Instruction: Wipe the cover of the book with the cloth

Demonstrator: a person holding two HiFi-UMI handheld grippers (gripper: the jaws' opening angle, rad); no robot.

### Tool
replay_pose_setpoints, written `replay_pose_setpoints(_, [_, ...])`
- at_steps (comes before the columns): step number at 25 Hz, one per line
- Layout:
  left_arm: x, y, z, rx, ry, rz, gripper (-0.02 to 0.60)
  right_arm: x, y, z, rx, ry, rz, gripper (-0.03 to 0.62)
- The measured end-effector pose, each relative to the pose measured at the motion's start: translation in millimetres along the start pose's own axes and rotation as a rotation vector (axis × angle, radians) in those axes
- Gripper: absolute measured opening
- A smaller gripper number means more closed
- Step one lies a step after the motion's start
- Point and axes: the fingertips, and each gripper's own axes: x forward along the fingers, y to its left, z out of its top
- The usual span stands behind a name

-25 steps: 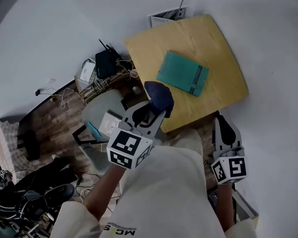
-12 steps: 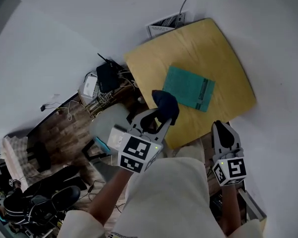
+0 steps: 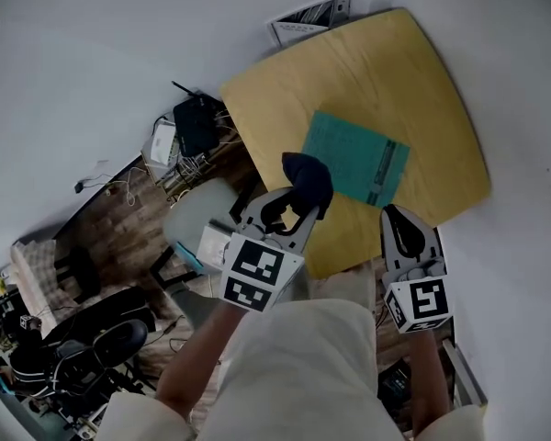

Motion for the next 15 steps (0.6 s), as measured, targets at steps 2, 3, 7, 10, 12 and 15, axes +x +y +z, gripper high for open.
replay_pose_setpoints(2, [11, 7, -4, 0.014, 0.021, 0.015, 0.14, 10, -8, -11, -0.014, 0.018, 0.002, 0.035])
replay_pose_setpoints(3, [17, 11, -6, 0.024, 0.033, 0.021, 0.14, 16, -11, -17, -0.032, 0.025, 0.004, 0.035])
replay_pose_setpoints(7, [40, 27, -14, 0.054, 0.08, 0.028, 0.14, 41, -19, -39, -0.11, 0.082, 0.018, 0.034])
replay_pose_setpoints(10, [60, 33, -15, 0.071, 0.098, 0.027, 0.14, 56, -28, -53, -0.099, 0.116, 0.028, 0.034])
replay_pose_setpoints(12, [72, 34, -15, 0.08, 0.108, 0.024, 0.14, 64, -35, -62, -0.088, 0.13, 0.023, 0.034])
replay_pose_setpoints(15, [89, 34, -15, 0.075, 0.118, 0.013, 0.14, 75, -47, -72, -0.08, 0.15, 0.022, 0.034])
